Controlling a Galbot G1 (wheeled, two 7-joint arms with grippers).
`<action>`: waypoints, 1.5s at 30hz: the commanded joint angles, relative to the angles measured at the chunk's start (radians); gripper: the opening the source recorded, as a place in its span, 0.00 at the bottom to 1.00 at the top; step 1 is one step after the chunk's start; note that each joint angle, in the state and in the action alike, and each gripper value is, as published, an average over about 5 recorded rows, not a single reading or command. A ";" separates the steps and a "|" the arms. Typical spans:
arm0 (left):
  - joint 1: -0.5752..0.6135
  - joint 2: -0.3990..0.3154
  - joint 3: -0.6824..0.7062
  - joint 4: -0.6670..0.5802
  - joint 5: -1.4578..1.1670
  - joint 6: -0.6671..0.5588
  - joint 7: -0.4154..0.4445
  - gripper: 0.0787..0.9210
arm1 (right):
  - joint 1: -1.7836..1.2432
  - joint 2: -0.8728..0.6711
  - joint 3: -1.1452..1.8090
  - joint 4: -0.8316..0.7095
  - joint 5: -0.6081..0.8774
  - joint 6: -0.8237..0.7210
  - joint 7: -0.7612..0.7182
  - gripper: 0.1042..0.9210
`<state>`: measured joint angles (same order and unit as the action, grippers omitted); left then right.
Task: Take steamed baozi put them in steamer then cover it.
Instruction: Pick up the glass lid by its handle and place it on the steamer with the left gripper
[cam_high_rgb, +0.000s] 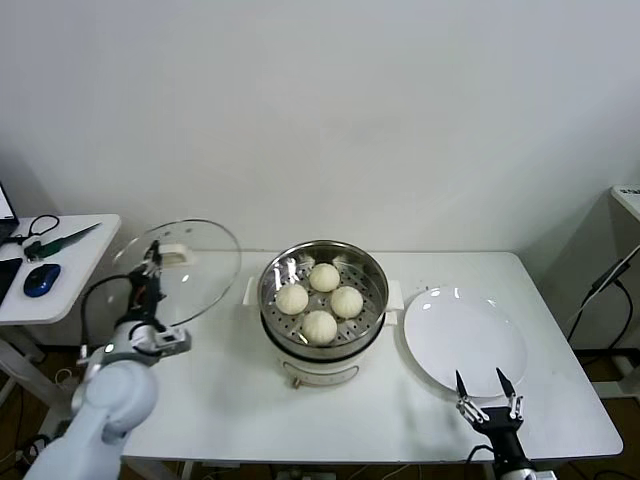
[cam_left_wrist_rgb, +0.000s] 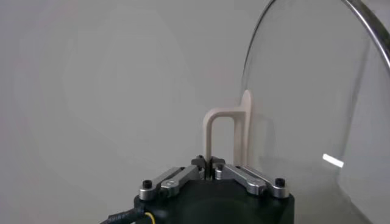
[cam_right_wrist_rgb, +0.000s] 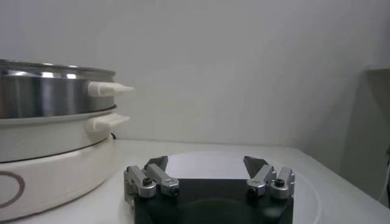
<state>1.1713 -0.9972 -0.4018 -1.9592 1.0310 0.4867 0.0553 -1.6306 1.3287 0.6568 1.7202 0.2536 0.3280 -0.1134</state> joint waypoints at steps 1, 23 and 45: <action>-0.144 -0.134 0.390 -0.190 0.210 0.279 0.240 0.07 | 0.012 -0.004 -0.003 -0.007 0.005 0.004 0.000 0.88; -0.223 -0.555 0.598 0.125 0.574 0.277 0.273 0.07 | -0.007 -0.086 -0.008 -0.033 0.118 -0.034 0.059 0.88; -0.201 -0.537 0.549 0.214 0.599 0.263 0.217 0.07 | -0.018 -0.090 -0.001 -0.026 0.145 0.008 0.087 0.88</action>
<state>0.9733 -1.5130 0.1461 -1.7837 1.6043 0.7363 0.2967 -1.6418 1.2436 0.6555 1.6919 0.3879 0.3282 -0.0329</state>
